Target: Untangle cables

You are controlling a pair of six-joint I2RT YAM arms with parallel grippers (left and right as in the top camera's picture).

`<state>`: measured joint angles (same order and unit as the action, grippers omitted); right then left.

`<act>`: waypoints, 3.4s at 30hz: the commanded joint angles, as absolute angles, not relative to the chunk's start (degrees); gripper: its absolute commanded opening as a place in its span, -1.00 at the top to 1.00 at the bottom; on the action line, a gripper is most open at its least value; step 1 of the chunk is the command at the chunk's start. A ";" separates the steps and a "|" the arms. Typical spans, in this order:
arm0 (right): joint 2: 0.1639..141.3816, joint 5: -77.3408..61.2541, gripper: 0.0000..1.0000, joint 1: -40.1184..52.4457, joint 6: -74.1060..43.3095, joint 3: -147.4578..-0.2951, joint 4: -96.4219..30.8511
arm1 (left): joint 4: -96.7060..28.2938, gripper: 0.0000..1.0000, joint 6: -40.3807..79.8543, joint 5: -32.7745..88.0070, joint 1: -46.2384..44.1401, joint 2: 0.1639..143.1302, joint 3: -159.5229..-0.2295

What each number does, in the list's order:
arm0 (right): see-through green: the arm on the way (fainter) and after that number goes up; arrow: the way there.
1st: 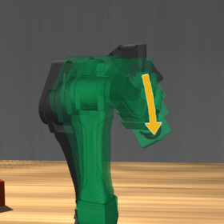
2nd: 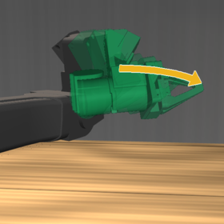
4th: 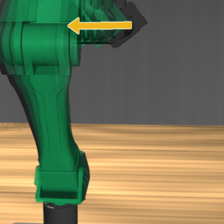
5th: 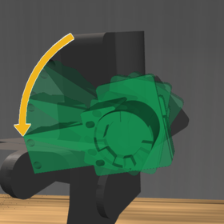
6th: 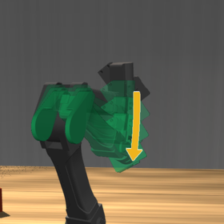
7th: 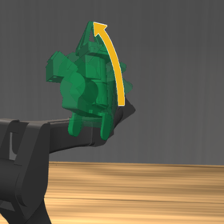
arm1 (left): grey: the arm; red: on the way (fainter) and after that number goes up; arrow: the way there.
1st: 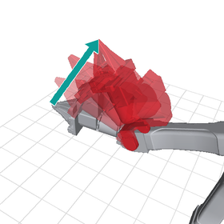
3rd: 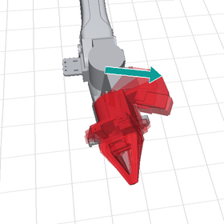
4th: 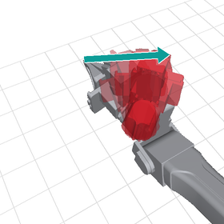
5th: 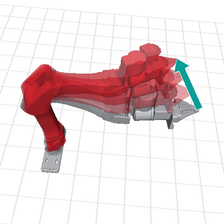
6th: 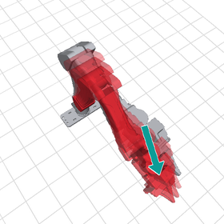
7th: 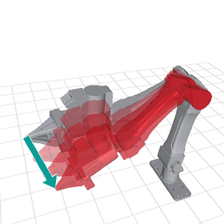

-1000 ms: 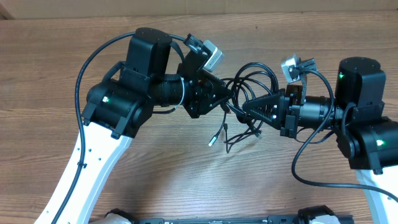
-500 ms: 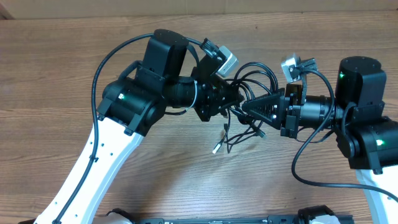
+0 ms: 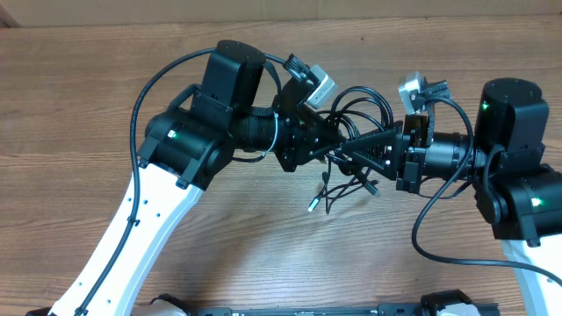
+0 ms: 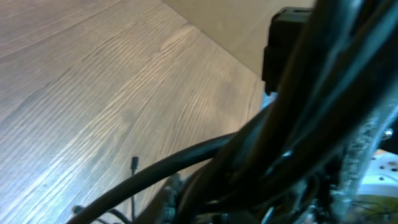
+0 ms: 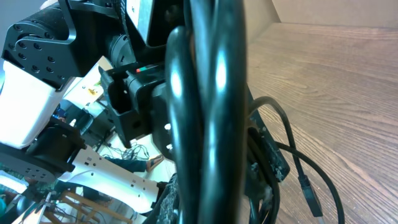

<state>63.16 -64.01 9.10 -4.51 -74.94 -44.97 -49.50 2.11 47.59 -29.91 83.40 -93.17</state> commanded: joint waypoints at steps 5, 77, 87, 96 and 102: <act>62.50 -59.96 0.92 8.93 -3.99 -74.96 -43.68 | -49.78 0.75 3.22 56.55 -30.44 83.46 -94.02; 62.50 -58.37 0.92 8.95 -4.23 -74.96 -44.18 | -52.01 0.62 2.98 47.83 -27.46 81.65 -94.02; 62.50 -56.99 0.93 8.95 -4.21 -74.96 -45.17 | -48.53 0.92 7.77 48.10 -27.40 81.60 -94.02; 62.50 -48.84 0.93 8.95 -4.16 -74.96 -49.98 | -33.58 0.92 20.93 64.64 -23.33 81.60 -94.02; 62.50 -48.82 0.93 8.95 -3.97 -74.96 -50.02 | -29.36 0.92 27.53 67.35 -21.69 81.60 -94.02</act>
<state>62.52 -51.03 8.88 -4.47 -74.96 -49.06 -32.32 22.70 62.37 -22.44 82.89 -92.99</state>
